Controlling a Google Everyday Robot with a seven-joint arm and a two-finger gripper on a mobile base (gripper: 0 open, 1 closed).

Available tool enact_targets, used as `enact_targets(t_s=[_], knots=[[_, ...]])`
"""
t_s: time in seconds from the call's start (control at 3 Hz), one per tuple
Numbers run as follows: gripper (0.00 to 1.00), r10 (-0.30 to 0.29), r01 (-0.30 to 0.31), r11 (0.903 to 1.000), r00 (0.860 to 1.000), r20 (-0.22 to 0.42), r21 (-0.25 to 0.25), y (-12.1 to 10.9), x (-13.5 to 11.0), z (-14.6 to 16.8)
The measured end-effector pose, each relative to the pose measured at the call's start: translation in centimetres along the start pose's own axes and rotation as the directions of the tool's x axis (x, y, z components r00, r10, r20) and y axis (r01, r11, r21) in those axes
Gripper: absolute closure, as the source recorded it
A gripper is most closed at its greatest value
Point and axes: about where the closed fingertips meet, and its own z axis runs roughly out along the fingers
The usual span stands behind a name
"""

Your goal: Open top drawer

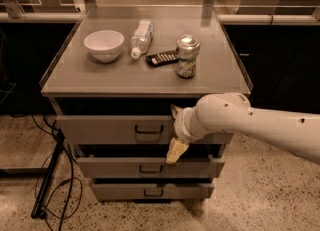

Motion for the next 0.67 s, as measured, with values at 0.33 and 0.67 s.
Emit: enact_targets(t_s=[0.33,0.67], knots=[[0.27,0.000,0.000,1.0000,1.000,0.000,0.000,0.01,0.02,0.04],[0.51,0.000,0.000,1.0000,1.000,0.000,0.000,0.02,0.01,0.02]])
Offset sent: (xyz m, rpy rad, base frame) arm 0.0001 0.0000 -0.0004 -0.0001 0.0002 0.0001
